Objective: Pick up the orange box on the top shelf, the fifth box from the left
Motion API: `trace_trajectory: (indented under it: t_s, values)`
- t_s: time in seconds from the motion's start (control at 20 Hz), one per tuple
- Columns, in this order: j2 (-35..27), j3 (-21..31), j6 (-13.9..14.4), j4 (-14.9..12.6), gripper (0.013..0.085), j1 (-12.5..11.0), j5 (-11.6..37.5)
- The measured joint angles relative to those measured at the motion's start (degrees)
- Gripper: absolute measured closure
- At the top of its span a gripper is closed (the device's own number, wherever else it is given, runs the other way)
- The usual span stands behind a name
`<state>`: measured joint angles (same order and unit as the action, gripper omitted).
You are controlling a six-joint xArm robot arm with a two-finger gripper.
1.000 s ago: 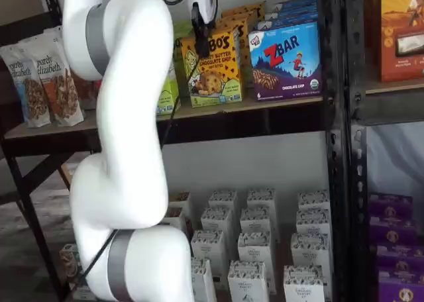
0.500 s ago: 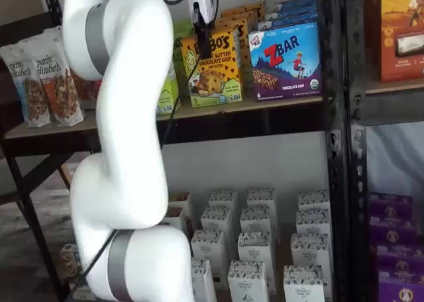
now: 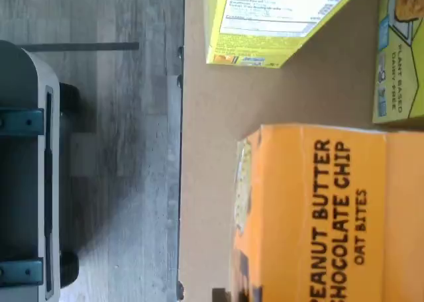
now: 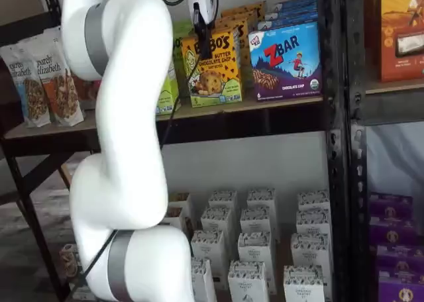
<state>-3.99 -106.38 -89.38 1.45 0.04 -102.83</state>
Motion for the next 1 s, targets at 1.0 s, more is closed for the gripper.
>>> trace_trajectory:
  t_s: [1.0]
  values:
    - [0.5, -0.2, -0.6, 0.4, 0.0650, -0.7, -1.2]
